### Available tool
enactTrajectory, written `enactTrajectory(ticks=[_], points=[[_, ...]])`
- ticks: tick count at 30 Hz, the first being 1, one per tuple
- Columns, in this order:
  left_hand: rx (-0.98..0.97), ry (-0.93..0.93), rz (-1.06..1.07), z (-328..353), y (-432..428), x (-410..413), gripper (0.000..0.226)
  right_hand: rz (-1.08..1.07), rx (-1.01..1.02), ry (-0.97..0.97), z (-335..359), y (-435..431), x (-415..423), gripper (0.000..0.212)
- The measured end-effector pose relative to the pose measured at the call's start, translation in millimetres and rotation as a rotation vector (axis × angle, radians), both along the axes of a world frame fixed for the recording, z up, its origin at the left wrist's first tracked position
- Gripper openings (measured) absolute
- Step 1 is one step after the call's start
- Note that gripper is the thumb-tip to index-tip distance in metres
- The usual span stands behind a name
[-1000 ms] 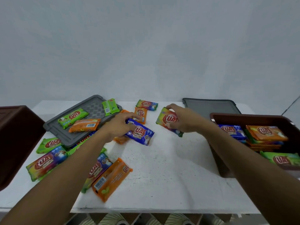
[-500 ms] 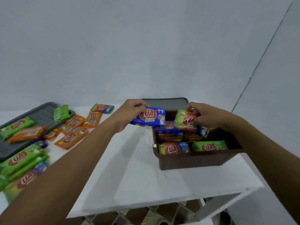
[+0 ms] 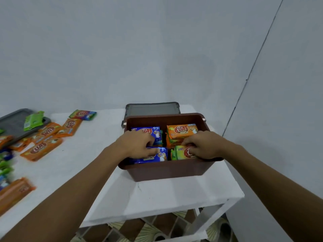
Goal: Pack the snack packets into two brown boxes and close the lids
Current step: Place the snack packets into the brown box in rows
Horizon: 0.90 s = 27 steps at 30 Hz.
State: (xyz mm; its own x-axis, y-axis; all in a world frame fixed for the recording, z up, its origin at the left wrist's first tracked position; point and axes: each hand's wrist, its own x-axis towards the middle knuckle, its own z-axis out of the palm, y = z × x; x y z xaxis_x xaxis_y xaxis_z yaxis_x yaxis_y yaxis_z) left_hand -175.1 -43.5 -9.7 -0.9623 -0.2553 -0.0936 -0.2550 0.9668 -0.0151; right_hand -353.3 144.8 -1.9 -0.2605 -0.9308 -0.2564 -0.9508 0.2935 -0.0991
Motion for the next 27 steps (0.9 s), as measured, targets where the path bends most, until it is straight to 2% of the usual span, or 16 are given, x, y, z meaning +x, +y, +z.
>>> enactTrajectory(ticks=[5,12,27], points=[[0.051,0.082,-0.049,-6,-1,3,0.041,0.017,-0.169,0.023,-9,1,-7,0.027],[0.048,0.052,-0.058,-8,-2,3,0.038,0.111,-0.07,0.073,-4,-5,-10,0.028],[0.091,-0.016,-0.125,0,9,16,0.041,0.133,-0.081,0.075,-9,1,-2,0.021]])
